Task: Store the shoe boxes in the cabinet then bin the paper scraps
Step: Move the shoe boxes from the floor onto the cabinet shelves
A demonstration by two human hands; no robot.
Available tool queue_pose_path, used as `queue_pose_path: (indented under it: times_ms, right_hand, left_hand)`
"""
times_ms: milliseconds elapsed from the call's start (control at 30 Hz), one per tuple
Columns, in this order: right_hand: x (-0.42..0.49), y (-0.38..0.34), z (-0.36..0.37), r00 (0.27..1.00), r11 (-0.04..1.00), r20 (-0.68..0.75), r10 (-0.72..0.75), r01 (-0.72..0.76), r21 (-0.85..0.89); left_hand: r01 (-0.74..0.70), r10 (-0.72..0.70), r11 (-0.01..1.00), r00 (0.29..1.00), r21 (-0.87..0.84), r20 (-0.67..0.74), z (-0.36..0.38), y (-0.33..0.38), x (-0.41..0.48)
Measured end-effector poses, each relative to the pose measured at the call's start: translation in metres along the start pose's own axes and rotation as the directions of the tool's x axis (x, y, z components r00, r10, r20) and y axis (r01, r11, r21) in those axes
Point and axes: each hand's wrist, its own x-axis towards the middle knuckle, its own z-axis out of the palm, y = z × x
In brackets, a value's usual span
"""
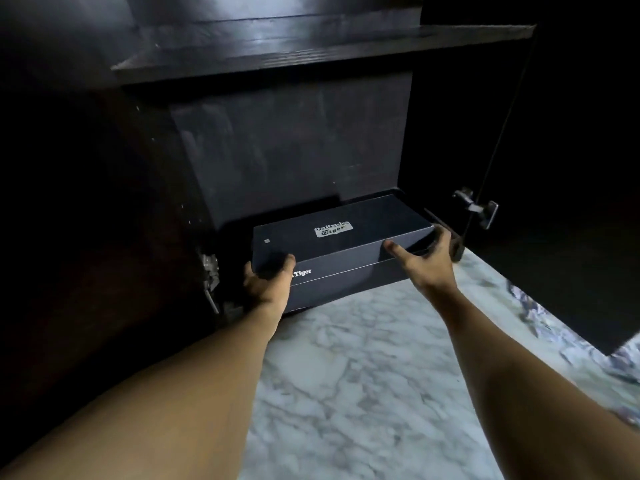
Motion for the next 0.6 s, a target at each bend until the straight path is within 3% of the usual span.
queue_pose_path:
  times_ms: [233, 333, 467, 600]
  right_hand:
    - [0.019, 0.041, 0.053, 0.993, 0.999, 0.106, 0.047, -0.049, 0.013]
    - [0.027, 0.047, 0.075, 0.986, 0.996, 0.142, 0.086, -0.087, -0.001]
    - [0.042, 0.053, 0.098, 0.98, 0.989, 0.146, 0.139, -0.128, -0.079]
    - [0.037, 0.053, 0.102, 0.982, 0.972, 0.131, 0.135, -0.105, -0.211]
  left_hand:
    - [-0.037, 0.047, 0.994, 0.994, 0.103, -0.101, -0.003, -0.033, 0.047]
    - [-0.013, 0.048, 0.953, 0.993, 0.302, -0.106, -0.002, -0.039, 0.065]
    - [0.004, 0.063, 0.827, 0.993, 0.562, -0.1, 0.005, -0.035, 0.084]
    - [0.02, 0.038, 0.836, 0.995, 0.549, -0.093, 0.009, -0.03, 0.094]
